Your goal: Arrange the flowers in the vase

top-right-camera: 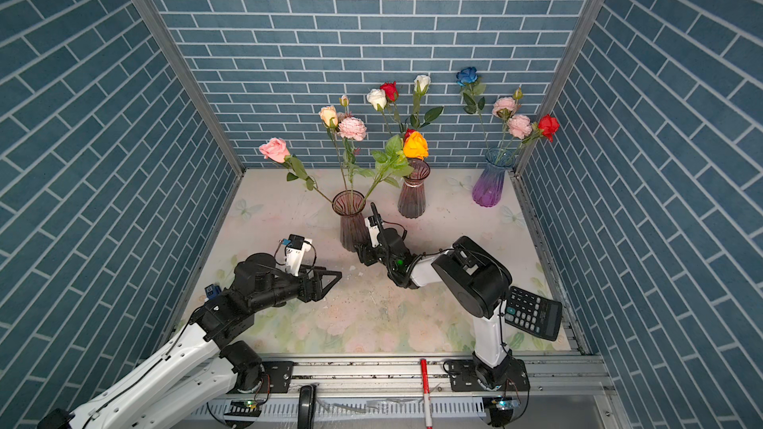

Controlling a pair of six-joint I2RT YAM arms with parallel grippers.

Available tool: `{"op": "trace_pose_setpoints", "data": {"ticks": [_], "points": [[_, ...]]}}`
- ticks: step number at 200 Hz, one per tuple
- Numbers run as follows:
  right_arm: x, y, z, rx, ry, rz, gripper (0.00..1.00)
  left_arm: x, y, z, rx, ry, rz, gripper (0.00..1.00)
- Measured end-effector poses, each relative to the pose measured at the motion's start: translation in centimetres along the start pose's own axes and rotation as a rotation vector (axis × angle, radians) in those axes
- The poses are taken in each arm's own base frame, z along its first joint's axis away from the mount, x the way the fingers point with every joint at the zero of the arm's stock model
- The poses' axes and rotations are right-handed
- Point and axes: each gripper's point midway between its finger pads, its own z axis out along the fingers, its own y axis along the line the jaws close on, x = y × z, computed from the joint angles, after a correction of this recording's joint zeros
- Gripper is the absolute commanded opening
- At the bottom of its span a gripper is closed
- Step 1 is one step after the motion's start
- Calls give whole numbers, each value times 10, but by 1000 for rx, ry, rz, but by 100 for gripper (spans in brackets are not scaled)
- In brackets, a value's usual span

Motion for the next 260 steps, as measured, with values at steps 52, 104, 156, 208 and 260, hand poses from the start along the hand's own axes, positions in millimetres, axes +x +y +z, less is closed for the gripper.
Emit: {"op": "trace_pose_setpoints", "data": {"ticks": [52, 104, 156, 208, 260], "points": [[-10, -2, 24, -11, 5, 8, 61, -3, -3, -8, -4, -7, -3, 81], [-17, 3, 43, -33, 14, 11, 60, -6, -8, -19, 0, -26, 2, 81], [-22, 7, 52, -52, 17, 18, 62, -7, -6, -21, -15, -22, -5, 81], [-9, 0, 44, -42, 24, 39, 65, -14, -9, -26, -24, -41, -4, 86], [4, -9, -18, -5, 25, 46, 66, -39, -12, -31, -42, -139, 18, 95]]}}
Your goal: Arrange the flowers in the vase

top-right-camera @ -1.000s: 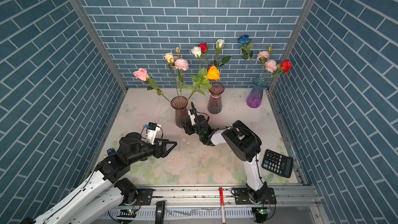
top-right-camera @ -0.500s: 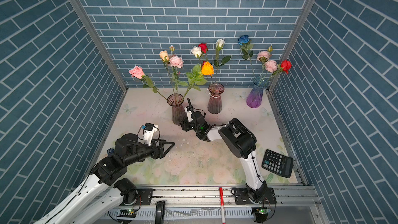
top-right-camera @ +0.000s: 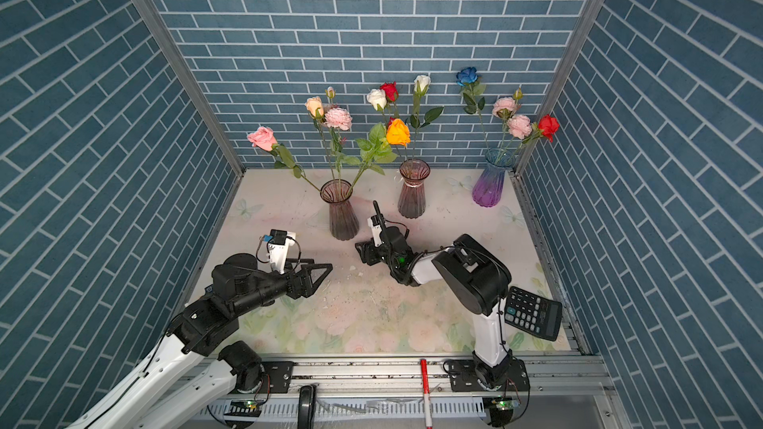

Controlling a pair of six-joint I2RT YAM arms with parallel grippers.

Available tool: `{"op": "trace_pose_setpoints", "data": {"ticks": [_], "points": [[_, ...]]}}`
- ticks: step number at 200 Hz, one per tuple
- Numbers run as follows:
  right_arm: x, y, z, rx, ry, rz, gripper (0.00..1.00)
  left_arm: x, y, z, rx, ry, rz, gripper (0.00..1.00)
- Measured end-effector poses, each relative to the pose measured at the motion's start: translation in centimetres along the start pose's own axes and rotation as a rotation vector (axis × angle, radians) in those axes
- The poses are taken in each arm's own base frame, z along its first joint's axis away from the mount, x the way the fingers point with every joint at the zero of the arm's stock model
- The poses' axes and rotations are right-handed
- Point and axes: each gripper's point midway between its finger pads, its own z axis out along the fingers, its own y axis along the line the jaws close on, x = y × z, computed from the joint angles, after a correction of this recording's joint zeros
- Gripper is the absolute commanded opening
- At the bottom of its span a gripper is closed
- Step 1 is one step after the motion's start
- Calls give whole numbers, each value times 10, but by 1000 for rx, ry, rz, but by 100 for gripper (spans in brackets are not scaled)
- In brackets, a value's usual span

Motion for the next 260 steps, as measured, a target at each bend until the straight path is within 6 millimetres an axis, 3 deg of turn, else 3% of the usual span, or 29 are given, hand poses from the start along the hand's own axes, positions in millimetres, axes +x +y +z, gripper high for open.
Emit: {"op": "trace_pose_setpoints", "data": {"ticks": [27, 53, 63, 78, 98, 114, 136, 154, 170, 194, 220, 245, 260], "points": [[-36, -4, -60, 29, -115, -20, 71, -19, 8, -1, -55, -99, 5, 100], [-96, -34, -140, 180, -304, -72, 75, -28, 30, -4, -145, -204, 10, 100], [-120, -49, -176, 279, -391, -95, 96, -30, 44, -7, -210, -250, 18, 100], [-146, -69, -226, 434, -489, -157, 98, -37, 65, -15, -325, -319, 33, 100], [-152, -108, -275, 654, -545, -184, 98, -52, 92, -28, -502, -412, 68, 100], [-133, -151, -302, 822, -537, -151, 98, -62, 113, -35, -644, -450, 115, 100], [-82, -204, -313, 967, -473, -93, 99, -69, 137, -36, -799, -458, 201, 100], [-32, -238, -300, 1030, -335, -61, 98, -67, 161, -34, -906, -419, 261, 100], [-7, -258, -291, 1056, -271, -45, 99, -64, 179, -35, -972, -384, 286, 98], [5, -274, -284, 1073, -260, -39, 98, -64, 192, -40, -1014, -394, 300, 84], [2, -281, -276, 1055, -302, -49, 99, -65, 203, -46, -1044, -415, 297, 99], [7, -283, -267, 1028, -293, -55, 98, -66, 216, -48, -1091, -410, 310, 100], [0, -284, -267, 1023, -309, -59, 99, -63, 226, -48, -1113, -405, 321, 100]]}}
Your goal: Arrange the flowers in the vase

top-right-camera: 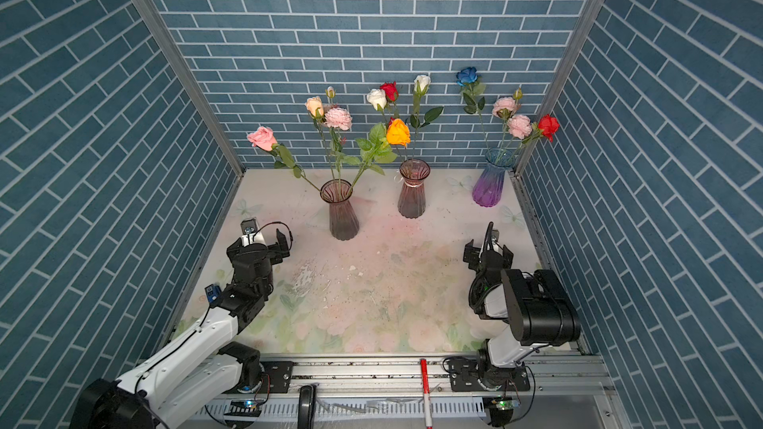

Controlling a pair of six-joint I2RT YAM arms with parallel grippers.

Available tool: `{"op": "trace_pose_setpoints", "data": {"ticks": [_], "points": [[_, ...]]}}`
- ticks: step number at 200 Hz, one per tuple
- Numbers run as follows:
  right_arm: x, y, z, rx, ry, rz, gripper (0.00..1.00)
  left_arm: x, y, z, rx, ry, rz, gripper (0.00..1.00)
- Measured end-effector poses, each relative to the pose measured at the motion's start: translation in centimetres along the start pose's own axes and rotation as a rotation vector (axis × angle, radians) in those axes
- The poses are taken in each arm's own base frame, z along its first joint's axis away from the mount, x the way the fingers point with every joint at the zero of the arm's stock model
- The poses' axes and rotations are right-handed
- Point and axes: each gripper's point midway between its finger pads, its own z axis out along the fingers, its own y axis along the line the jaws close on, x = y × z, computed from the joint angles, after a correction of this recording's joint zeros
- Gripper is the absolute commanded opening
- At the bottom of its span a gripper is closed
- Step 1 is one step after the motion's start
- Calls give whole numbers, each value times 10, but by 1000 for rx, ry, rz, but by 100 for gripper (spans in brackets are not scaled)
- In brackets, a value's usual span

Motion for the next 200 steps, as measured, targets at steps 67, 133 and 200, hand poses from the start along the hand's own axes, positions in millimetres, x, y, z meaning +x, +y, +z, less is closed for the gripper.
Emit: {"op": "trace_pose_setpoints", "data": {"ticks": [67, 133, 200], "points": [[-24, 2, 19, 11, -9, 7, 99, 43, 5, 40, -38, 54, 97, 100], [-13, 0, 22, 15, 50, -4, 99, 66, 17, 87, -24, 127, 63, 100], [-15, -11, 26, 32, 51, 20, 99, 67, -19, 92, 163, 103, 88, 100]]}}
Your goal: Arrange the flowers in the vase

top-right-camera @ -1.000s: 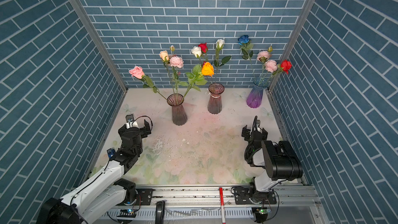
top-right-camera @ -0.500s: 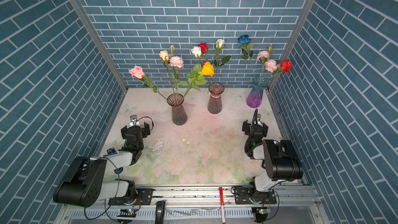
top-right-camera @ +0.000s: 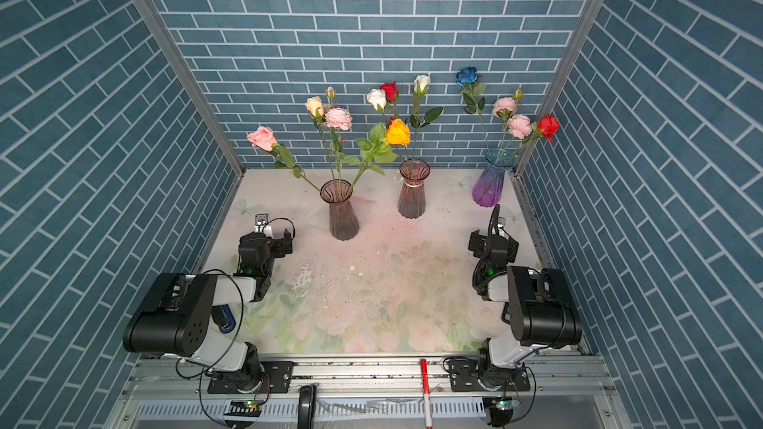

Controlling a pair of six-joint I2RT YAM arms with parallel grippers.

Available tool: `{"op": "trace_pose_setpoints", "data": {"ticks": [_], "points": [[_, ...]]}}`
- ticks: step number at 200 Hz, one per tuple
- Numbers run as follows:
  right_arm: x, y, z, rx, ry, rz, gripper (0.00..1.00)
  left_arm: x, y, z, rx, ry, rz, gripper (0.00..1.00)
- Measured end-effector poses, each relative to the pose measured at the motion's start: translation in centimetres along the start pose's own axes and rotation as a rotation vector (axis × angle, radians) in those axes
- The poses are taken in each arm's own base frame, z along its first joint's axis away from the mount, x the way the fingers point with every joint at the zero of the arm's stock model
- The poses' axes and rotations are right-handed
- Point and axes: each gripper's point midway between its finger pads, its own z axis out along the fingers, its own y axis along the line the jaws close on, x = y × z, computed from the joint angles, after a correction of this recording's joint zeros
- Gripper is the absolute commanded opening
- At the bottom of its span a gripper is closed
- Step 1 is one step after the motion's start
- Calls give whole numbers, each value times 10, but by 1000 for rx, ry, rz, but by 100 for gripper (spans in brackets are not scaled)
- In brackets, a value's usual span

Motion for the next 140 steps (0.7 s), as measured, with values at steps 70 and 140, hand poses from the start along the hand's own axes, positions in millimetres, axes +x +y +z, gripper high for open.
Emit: {"op": "trace_pose_setpoints", "data": {"ticks": [70, 140], "points": [[-2, 1, 2, -12, 6, 8, 99, -1, -10, 0, 57, -6, 20, 100], [4, 24, 0, -149, 31, -15, 99, -3, -11, -11, -14, -54, 56, 100]]}}
